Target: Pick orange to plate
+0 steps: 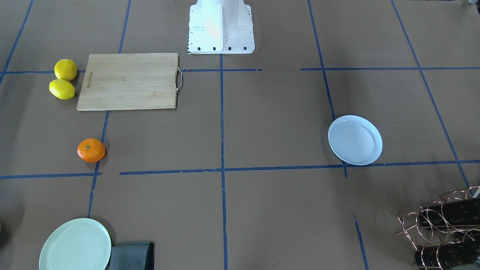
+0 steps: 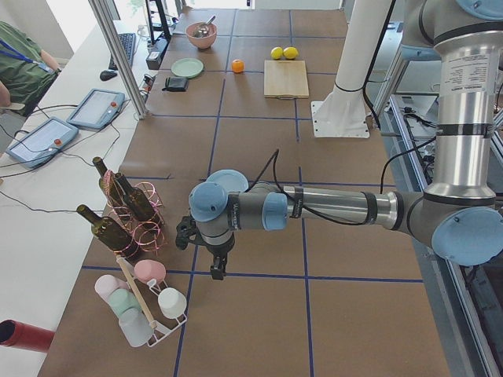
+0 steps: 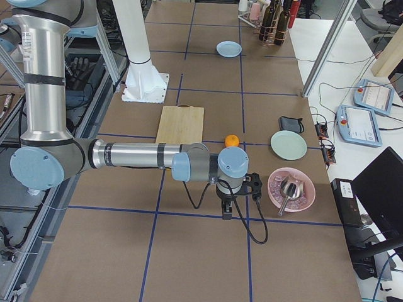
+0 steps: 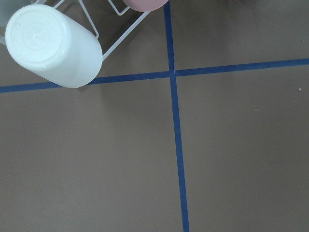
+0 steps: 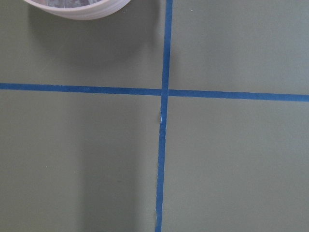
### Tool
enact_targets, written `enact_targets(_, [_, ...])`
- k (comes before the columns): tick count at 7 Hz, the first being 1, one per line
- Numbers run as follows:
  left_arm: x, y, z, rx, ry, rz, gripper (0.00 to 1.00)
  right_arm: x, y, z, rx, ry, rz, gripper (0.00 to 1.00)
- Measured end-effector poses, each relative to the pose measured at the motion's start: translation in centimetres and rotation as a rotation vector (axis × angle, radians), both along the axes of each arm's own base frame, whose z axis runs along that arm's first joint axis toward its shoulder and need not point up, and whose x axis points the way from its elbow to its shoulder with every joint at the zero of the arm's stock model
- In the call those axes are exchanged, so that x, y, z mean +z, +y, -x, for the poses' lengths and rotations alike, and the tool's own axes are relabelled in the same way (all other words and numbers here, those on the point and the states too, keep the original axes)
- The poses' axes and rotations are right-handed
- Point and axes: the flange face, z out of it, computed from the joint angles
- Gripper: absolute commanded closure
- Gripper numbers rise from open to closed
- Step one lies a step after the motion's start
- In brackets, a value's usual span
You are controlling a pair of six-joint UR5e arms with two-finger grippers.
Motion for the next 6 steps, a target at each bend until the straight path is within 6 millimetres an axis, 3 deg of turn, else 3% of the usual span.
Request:
enact_targets(2, [-0.7,-0.4,0.0,0.000,0.001,-0.013,0.00,-0.2,-0.1,0.0,0.000,0.001,-0.005,0.00])
enact_targets(4, [-3.1,-2.2,-0.2,0.003,0.003,-0.072,0.00,-0.8,-0.2,0.0,0.000,0.000,-0.016,0.00])
enact_targets(6, [-6.2,-5.0,-1.8,0.027,0.005,-0.199,0.00,-1.6,-0.4,0.0,0.000,-0.002,-0.033,0.00])
